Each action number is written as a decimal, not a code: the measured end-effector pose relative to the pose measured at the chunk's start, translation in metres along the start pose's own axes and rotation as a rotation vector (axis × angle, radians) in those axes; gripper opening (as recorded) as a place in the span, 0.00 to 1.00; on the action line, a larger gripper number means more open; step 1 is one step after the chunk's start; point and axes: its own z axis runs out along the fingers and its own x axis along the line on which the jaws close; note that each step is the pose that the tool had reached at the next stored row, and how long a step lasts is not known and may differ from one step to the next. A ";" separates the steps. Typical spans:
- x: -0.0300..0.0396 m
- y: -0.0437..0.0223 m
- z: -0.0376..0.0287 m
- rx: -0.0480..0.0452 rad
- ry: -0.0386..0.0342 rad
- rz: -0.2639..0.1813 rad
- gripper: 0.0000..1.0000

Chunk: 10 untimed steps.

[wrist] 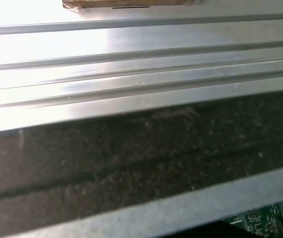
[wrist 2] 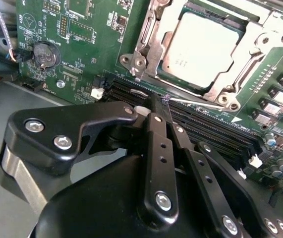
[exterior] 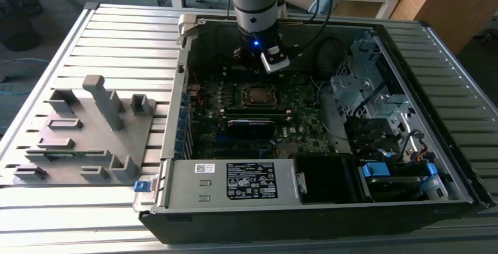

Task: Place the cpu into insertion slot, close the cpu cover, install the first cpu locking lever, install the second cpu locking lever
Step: 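Install the first cpu locking lever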

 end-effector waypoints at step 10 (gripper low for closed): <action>0.0019 -0.0006 0.0018 -0.0099 -0.0275 -0.003 0.10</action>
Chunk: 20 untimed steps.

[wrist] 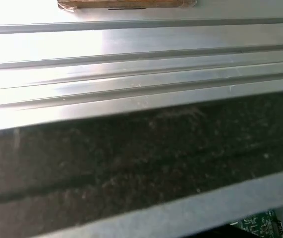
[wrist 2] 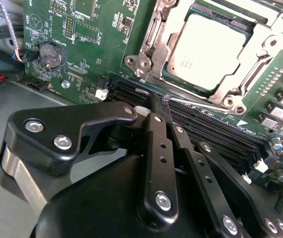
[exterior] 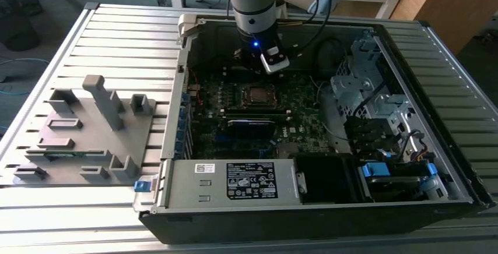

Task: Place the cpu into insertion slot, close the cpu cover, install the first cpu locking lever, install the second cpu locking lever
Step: 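Install the first cpu locking lever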

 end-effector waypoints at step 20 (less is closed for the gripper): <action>0.0083 -0.0022 0.0037 -0.0064 -0.0285 -0.004 0.10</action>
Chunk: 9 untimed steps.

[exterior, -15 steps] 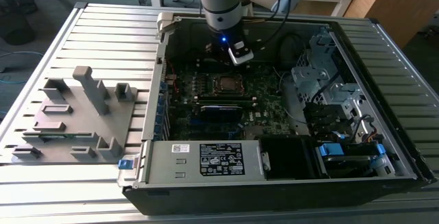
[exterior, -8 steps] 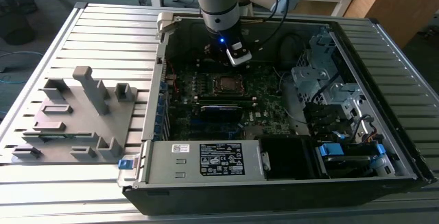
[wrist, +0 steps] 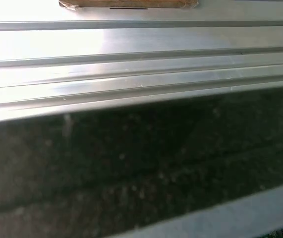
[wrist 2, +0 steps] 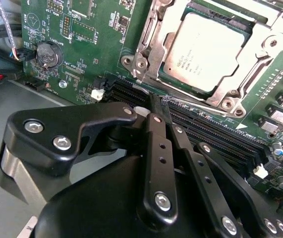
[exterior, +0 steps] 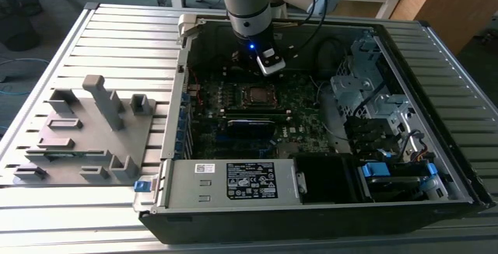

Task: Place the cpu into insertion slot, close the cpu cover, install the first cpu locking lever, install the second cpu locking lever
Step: 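Install the first cpu locking lever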

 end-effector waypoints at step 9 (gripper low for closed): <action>0.0003 -0.0003 0.0014 0.0065 -0.0019 -0.002 0.10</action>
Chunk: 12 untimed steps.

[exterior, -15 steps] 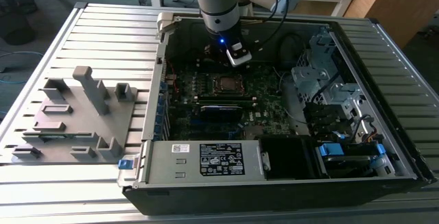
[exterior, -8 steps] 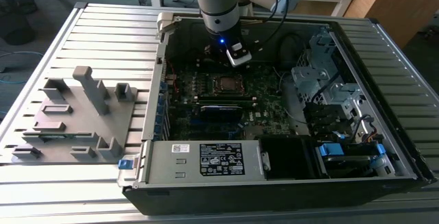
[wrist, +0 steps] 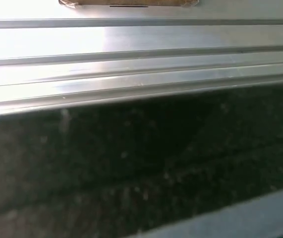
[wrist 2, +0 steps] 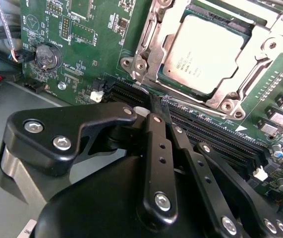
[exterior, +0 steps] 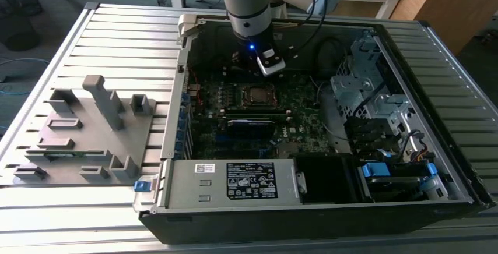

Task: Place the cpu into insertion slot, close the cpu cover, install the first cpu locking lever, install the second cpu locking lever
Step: 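Install the first cpu locking lever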

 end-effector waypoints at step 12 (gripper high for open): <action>0.0005 -0.0005 0.0022 0.0096 -0.0036 -0.003 0.10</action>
